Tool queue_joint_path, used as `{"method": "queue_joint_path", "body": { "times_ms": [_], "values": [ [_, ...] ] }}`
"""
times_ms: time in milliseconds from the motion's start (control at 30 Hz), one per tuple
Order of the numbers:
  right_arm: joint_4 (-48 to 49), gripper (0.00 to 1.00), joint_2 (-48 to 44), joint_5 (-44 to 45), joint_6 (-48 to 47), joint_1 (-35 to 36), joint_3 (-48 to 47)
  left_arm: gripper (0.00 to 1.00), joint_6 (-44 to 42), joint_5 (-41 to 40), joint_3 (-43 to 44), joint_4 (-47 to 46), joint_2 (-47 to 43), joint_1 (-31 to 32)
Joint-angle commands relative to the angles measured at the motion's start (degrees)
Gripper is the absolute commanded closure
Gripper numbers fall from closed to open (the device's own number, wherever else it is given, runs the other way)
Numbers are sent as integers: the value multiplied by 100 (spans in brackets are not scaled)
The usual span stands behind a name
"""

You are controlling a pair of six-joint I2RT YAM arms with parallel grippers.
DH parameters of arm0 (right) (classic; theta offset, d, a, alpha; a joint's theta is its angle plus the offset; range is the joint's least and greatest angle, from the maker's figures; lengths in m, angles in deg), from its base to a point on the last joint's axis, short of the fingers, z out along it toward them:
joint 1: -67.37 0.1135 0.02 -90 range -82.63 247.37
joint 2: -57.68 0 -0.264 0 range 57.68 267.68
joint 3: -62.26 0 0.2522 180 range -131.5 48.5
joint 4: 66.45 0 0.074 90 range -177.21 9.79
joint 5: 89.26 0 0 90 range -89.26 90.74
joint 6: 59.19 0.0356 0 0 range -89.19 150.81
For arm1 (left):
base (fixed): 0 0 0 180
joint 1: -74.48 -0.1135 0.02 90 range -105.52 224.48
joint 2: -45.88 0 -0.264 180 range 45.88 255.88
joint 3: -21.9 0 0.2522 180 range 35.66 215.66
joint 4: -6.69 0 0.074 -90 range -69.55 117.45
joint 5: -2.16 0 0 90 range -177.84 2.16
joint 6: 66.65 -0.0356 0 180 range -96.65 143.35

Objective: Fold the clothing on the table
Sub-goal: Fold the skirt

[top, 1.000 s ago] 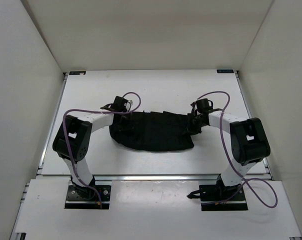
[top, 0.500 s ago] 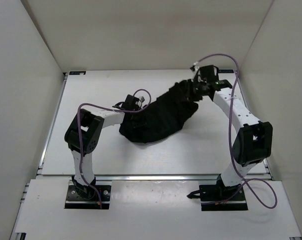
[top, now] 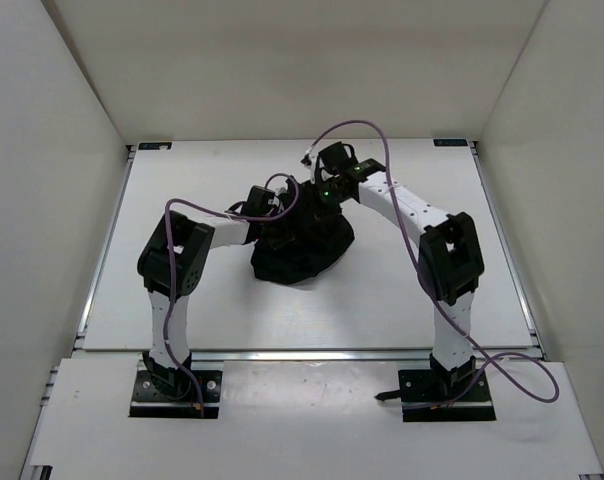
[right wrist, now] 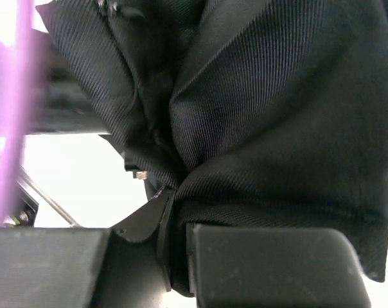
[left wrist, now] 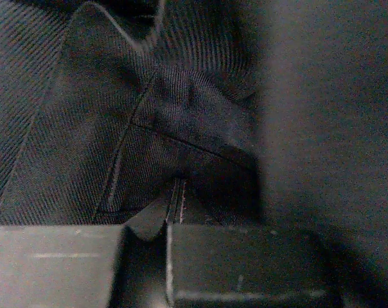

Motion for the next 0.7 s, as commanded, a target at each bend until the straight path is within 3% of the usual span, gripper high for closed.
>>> {"method": "queue_joint_path", "body": {
  "times_ms": [0, 167, 433, 567, 667],
  "values": [
    [-260, 100, 181, -252, -102, 123, -418, 100, -99, -400, -389, 211, 180, -198],
    [-489, 100, 402, -524, -190, 281, -560, 100, -151, -68, -460, 115, 48, -374],
    [-331, 100, -28, -1157, -374, 430, -252, 100, -301, 303, -206, 105, 161, -629],
    [-419, 100, 85, -798, -402, 606, -304, 100, -283, 688, -222, 36, 66, -761],
    [-524, 100, 244, -648, -287, 510, -523, 100, -90, 935, -546, -376, -547, -997]
  ]
}}
